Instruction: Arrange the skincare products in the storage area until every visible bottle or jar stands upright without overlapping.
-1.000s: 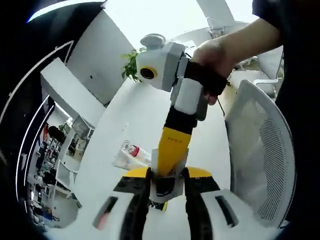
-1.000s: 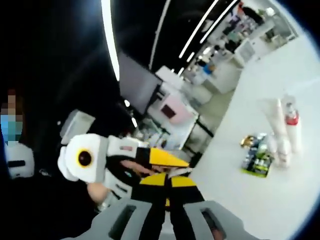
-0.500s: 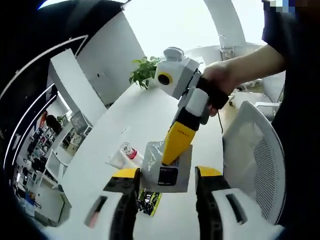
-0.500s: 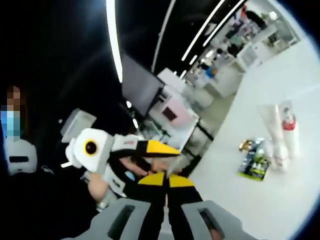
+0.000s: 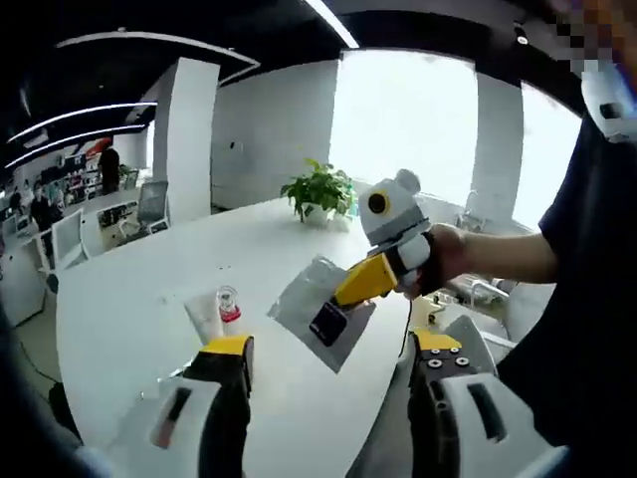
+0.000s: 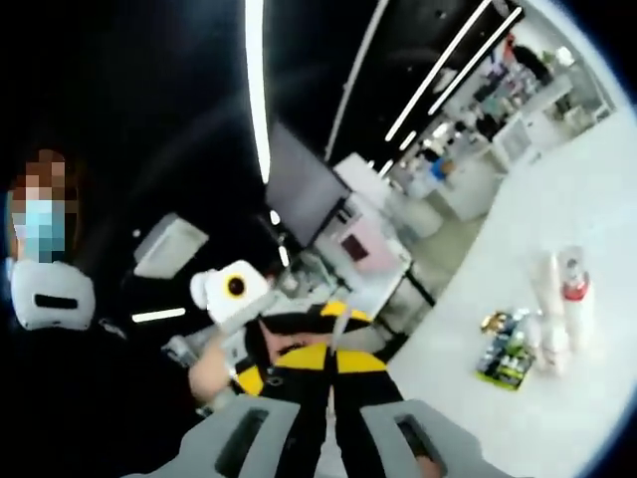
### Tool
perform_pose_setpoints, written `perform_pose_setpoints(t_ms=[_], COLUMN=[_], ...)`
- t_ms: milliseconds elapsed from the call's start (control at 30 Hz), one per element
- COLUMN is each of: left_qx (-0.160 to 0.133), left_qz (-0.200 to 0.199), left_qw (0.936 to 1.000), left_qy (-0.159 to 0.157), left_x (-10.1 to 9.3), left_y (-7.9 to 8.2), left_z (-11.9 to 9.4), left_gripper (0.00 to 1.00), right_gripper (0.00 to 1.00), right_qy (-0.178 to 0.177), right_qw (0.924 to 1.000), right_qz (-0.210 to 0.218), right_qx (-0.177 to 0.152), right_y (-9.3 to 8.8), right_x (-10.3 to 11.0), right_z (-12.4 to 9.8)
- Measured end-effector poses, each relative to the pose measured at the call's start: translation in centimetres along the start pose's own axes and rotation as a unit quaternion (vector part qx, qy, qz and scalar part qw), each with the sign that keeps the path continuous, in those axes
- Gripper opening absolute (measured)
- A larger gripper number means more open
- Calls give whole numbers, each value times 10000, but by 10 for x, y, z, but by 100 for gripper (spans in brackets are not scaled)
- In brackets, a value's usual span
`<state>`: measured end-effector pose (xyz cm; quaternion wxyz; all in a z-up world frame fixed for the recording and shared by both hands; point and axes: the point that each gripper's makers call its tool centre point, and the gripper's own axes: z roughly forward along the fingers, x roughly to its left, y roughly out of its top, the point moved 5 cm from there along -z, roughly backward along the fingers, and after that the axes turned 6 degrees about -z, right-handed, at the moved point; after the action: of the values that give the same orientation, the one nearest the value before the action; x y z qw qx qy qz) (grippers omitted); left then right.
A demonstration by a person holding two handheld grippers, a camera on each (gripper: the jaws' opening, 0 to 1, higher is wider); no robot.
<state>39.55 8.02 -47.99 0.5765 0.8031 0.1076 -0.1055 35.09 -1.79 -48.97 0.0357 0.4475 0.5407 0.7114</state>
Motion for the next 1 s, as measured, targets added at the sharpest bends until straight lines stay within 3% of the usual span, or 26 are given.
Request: perform_pose_setpoints(t_ms=[233,500,833,1000], left_qx=[-496,-512,-646,-598], left_qz=[-627,-768,-884,-789], left_qw=[9966,9954,9933,9948], left_qy=[-178,-262,-378,-221], left_x=[-1,-4,-5,-4], left_y=[2,-3,1,-1], left_z=[-4,-4,-4,-3], left_gripper=[64,50,32,21], right_gripper=[0,0,0,0], right_qy=[225,523,521,458], right_qw=[9992,9957,9941,9941], right_qz=[-319,-738,-908,-886], right_qx=[-76,-178,-277,-425], right_y=[4,8,8,10], right_x=[12,21,22,19], right_z=[-1,-1,3,3])
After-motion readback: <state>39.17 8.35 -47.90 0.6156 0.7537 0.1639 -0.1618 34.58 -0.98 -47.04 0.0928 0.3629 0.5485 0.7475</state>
